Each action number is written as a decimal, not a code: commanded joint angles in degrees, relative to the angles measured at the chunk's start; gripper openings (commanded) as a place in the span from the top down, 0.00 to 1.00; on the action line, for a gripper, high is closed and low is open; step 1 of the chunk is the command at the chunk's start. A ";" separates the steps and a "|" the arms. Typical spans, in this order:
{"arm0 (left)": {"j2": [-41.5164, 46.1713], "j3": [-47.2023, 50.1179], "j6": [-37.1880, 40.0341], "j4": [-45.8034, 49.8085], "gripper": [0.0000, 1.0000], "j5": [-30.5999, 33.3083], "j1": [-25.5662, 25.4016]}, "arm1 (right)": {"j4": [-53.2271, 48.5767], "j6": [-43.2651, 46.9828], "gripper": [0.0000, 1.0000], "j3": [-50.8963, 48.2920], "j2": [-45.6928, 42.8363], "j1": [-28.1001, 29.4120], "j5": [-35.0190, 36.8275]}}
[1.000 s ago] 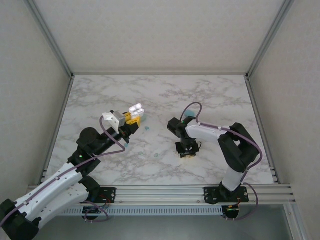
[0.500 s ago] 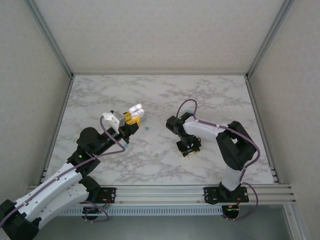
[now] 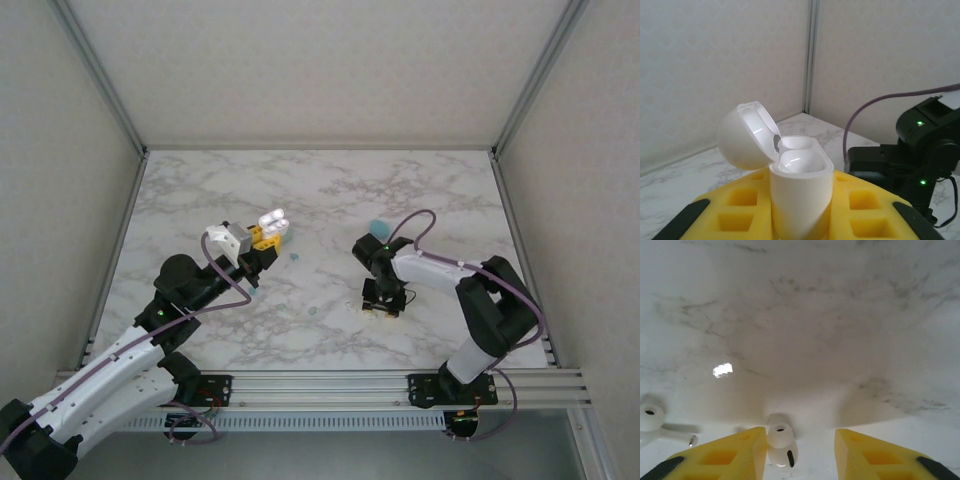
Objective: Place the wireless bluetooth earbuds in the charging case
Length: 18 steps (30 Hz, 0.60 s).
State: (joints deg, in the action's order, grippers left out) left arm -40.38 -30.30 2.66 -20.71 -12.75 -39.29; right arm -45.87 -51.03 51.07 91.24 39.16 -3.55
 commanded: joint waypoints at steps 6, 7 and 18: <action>0.72 -1.31 0.37 -1.09 0.88 -0.09 -0.27 | 5.79 -13.78 0.57 -4.53 -6.39 0.21 -1.67; 0.57 -1.36 0.42 -1.09 0.88 -0.03 -0.26 | 5.71 -13.99 0.57 -4.57 -6.02 0.45 -1.97; 0.22 -1.41 0.33 -1.26 0.88 -0.23 -0.26 | 5.77 -18.05 0.59 -6.71 -6.57 1.89 -0.64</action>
State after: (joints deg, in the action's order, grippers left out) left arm -40.49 -30.30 2.66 -20.73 -12.75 -39.29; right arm -39.20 -66.37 45.32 85.49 40.40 -4.99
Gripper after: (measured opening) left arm 0.210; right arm 0.411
